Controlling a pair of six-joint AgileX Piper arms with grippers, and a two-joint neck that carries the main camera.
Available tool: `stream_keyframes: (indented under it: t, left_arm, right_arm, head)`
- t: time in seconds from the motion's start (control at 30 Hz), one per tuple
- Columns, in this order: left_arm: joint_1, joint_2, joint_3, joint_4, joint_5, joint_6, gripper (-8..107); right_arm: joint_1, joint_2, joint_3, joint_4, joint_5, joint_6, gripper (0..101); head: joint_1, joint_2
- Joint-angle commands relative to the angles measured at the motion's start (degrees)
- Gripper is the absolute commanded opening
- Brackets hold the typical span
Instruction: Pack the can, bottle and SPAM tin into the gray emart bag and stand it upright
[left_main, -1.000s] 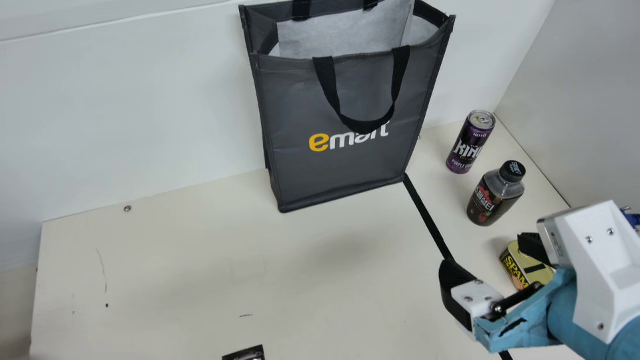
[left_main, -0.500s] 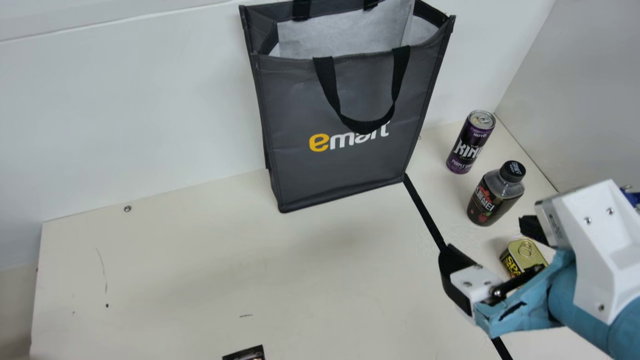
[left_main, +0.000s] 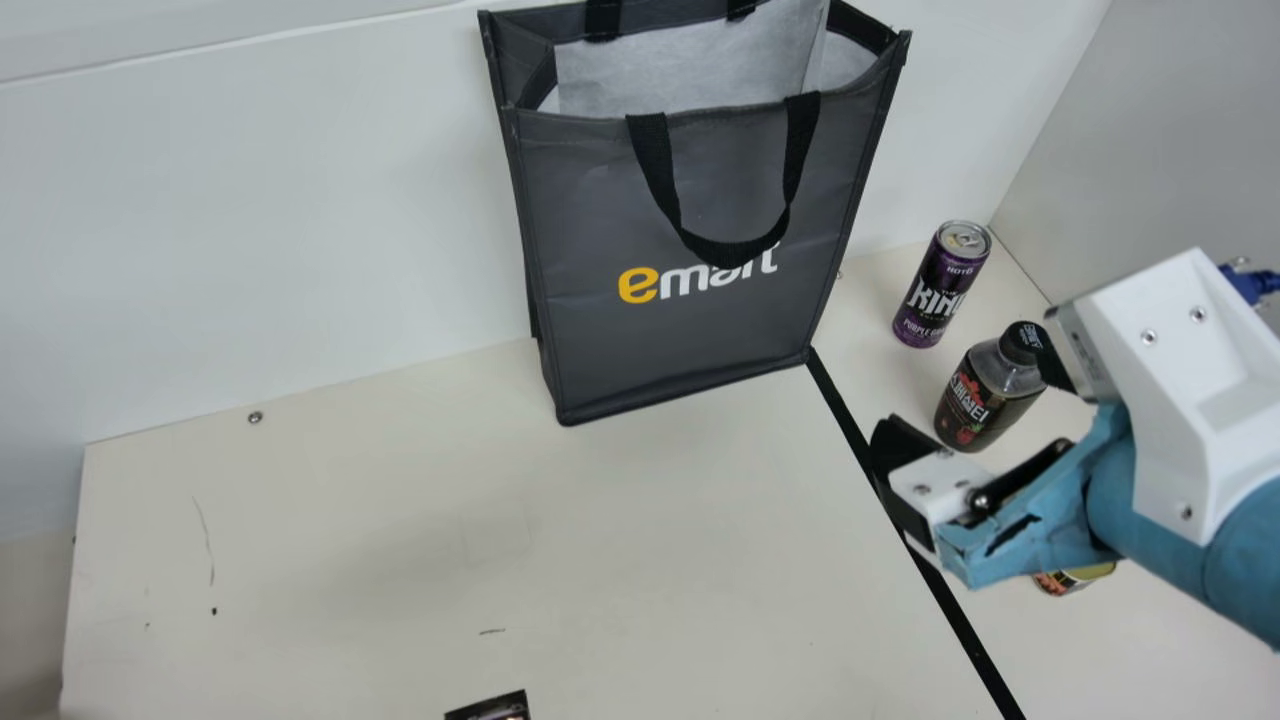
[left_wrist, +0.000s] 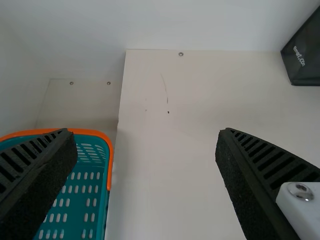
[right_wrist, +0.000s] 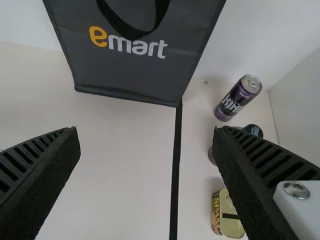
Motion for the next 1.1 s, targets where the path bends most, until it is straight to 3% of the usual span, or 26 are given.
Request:
stream_keyframes:
  t: [0.0, 1.07]
  left_arm:
    - [0.0, 0.0, 0.0, 0.0, 0.0, 0.0, 90]
    - [0.0, 0.0, 0.0, 0.0, 0.0, 0.0, 90]
  right_arm:
    - [-0.12, 0.8, -1.0, 0.1, -0.04, -0.9, 95]
    - [-5.07, 17.99, -20.38, 5.48, -0.04, -23.61, 95]
  head:
    - [-1.21, -0.14]
    - [-1.21, -0.14]
